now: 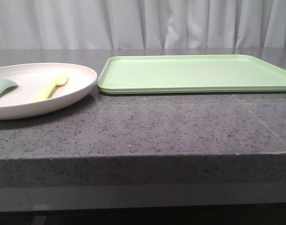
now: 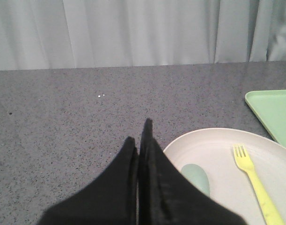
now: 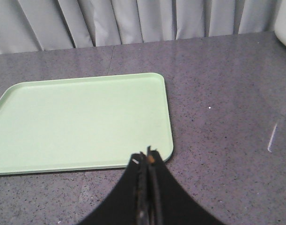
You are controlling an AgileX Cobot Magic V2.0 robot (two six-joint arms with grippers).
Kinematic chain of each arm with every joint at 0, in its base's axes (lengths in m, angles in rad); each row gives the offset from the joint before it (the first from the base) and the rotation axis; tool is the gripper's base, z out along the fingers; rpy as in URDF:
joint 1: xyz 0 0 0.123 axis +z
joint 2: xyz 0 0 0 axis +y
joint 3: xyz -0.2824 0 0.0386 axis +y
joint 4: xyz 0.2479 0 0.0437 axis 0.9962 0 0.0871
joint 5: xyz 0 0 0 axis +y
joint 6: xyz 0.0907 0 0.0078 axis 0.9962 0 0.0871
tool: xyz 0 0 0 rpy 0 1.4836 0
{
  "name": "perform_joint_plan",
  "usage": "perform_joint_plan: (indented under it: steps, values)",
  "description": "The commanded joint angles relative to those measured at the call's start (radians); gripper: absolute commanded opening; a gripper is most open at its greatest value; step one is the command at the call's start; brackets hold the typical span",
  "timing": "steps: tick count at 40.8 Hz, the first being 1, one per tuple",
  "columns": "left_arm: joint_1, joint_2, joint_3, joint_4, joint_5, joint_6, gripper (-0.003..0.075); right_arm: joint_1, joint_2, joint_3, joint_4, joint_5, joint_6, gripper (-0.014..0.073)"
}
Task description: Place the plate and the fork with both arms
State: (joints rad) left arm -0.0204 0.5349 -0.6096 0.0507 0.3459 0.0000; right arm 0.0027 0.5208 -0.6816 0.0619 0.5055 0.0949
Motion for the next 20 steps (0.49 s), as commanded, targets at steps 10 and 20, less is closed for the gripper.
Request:
perform_joint_plan:
  steps: [10, 20]
  values:
    - [0.002, 0.02, -0.039, -0.026, -0.078, 0.0, 0.0454, -0.006, 0.007, -0.036, -0.054, -0.089, -0.006, 0.0429]
    - [0.002, 0.02, -0.017, -0.032, -0.076, 0.0, 0.0682, -0.006, 0.007, -0.036, -0.054, -0.089, -0.006, 0.0603]
